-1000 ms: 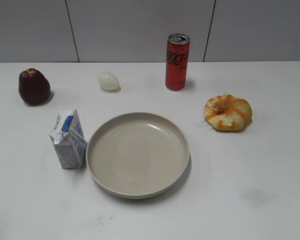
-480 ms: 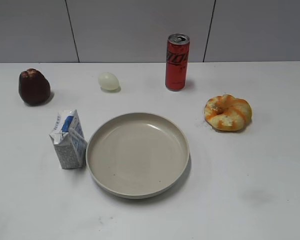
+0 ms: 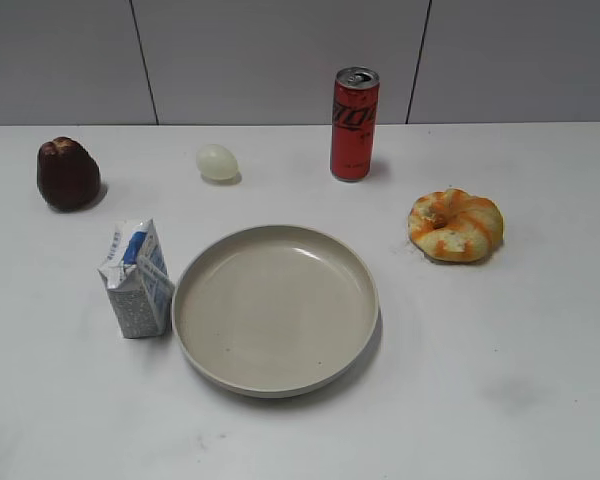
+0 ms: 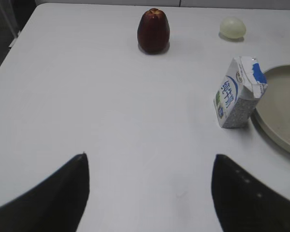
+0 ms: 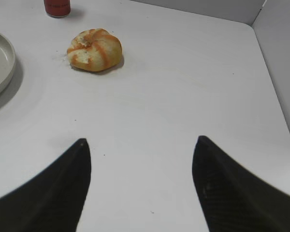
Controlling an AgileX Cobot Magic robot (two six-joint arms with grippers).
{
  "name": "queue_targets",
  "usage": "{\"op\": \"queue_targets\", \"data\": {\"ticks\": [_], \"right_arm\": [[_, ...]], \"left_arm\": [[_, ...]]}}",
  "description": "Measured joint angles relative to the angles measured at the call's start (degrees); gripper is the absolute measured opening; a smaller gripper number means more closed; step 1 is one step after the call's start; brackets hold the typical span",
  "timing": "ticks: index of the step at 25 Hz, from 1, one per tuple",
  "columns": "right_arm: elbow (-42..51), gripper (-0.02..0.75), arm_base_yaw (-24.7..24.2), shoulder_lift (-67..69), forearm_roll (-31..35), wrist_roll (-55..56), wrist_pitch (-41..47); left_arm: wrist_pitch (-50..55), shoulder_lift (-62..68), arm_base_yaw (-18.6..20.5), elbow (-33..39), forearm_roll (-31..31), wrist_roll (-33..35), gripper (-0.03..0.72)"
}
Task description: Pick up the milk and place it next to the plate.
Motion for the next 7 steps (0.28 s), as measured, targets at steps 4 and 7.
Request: {"op": "queue_targets", "data": {"ticks": [4, 7], "right_arm": [[0.0, 0.5, 0.0, 0.0, 0.0, 0.0, 0.0], [0.0, 0.5, 0.0, 0.0, 0.0, 0.0, 0.0]], "left_arm": [[0.0, 0.0, -1.3, 0.0, 0.0, 0.0, 0.594], [0.0, 0.0, -3.2, 0.0, 0.0, 0.0, 0.594]]}}
